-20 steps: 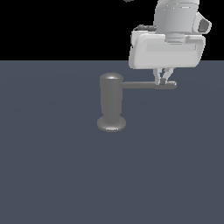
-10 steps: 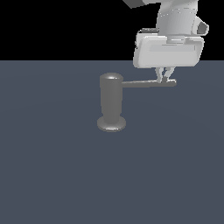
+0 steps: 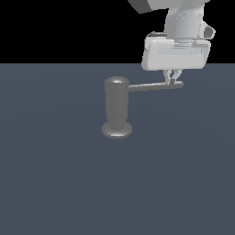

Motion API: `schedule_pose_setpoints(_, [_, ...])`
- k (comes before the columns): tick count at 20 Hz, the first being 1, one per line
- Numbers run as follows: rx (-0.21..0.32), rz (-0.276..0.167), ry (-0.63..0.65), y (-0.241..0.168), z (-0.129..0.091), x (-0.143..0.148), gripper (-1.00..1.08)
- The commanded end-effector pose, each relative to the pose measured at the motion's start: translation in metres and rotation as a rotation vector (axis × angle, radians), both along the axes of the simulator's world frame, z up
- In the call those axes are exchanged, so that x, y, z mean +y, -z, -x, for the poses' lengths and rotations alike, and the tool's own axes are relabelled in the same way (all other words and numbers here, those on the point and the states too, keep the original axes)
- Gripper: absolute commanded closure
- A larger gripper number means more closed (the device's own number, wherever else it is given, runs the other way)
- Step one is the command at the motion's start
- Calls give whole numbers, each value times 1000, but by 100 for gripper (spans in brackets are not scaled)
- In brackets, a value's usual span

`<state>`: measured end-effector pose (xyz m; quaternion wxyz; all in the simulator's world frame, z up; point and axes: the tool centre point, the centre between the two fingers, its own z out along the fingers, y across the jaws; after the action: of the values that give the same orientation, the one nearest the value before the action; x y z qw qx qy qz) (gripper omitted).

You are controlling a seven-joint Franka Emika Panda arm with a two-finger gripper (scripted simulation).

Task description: Turn on the faucet by rotating a designated handle.

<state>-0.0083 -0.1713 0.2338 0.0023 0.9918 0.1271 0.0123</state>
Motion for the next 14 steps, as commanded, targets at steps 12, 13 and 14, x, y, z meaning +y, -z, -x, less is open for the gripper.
schedule_pose_setpoints(12, [17, -1, 8, 10, -33, -20, 108])
schedule_pose_setpoints(13, [17, -1, 9, 11, -36, -21, 108])
schedule_pose_setpoints(14, [18, -1, 10, 11, -38, -22, 108])
